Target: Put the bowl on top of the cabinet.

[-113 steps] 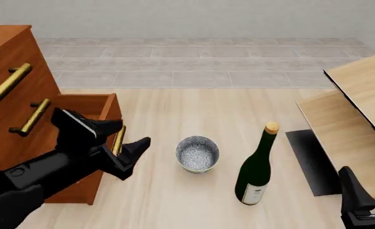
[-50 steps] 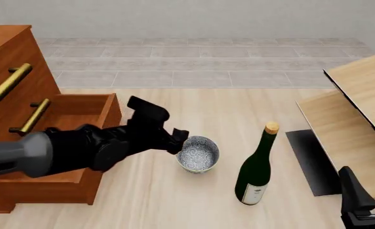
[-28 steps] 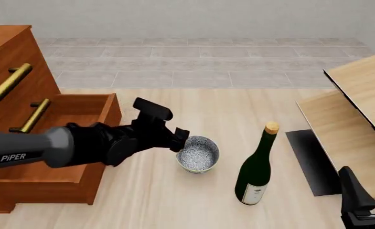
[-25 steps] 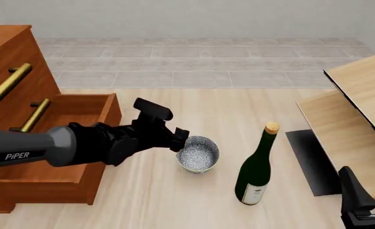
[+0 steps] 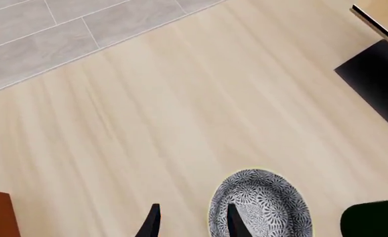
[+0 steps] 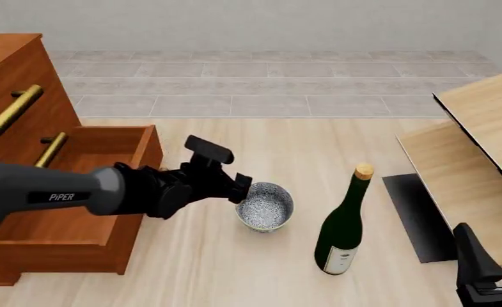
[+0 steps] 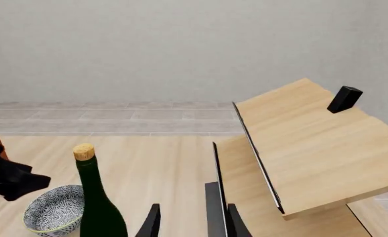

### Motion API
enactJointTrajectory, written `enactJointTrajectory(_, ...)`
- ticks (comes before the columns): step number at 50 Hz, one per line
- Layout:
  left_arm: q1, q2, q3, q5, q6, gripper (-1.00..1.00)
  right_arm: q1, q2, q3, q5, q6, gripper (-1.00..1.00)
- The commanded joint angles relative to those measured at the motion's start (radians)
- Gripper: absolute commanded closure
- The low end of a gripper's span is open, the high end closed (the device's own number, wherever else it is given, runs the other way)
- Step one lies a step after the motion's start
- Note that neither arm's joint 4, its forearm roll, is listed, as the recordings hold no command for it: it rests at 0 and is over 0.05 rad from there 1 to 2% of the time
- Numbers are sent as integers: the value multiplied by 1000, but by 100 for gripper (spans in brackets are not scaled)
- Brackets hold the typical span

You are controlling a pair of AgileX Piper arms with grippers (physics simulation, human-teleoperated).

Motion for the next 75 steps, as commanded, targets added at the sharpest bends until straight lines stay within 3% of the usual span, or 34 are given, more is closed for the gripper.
enactJointTrajectory(1, 6, 33, -13, -12, 11, -100, 0, 0, 0, 0, 0, -100)
enactJointTrajectory(75, -45, 166, -40, -57, 38, -100, 0, 0, 0, 0, 0, -100)
